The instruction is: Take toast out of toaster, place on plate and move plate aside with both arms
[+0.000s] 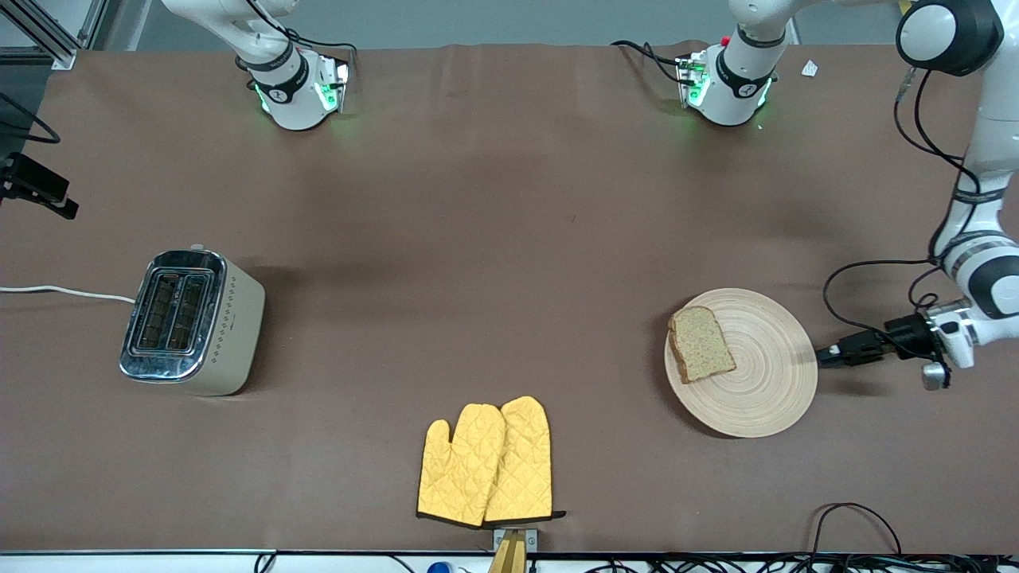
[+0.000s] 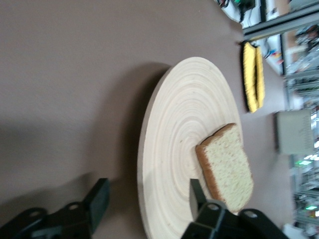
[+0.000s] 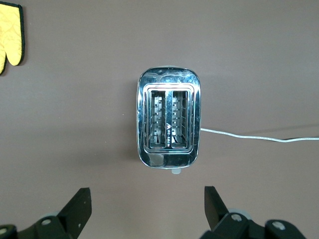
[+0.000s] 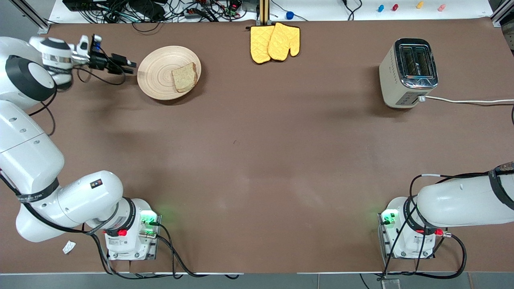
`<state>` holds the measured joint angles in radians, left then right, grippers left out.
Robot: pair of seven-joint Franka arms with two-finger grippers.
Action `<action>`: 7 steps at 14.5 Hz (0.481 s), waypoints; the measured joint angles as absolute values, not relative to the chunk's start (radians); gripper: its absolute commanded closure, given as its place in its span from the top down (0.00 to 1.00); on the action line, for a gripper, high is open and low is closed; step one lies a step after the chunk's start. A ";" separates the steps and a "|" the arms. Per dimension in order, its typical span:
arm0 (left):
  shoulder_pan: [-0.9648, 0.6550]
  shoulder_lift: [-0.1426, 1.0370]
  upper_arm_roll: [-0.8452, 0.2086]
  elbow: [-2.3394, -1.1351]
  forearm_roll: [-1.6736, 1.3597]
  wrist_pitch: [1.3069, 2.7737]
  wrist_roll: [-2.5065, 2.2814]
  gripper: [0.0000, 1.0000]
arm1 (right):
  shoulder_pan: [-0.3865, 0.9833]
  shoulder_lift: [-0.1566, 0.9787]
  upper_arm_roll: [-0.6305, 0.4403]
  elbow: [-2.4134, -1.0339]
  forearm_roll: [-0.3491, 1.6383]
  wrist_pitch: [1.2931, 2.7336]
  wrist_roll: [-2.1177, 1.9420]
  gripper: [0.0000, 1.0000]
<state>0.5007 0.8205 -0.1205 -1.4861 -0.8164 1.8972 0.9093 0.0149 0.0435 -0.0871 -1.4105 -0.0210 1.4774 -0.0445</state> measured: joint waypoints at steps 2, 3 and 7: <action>0.501 0.786 -0.145 -1.424 -0.680 1.890 0.798 1.00 | 0.015 0.043 -0.087 -1.411 -0.021 1.477 -0.044 1.00; 0.498 0.762 -0.164 -1.406 -0.612 1.884 0.738 1.00 | 0.015 0.043 -0.087 -1.411 -0.021 1.477 -0.044 1.00; 0.434 0.652 -0.210 -1.392 -0.407 1.880 0.492 1.00 | 0.015 0.043 -0.087 -1.411 -0.021 1.477 -0.044 1.00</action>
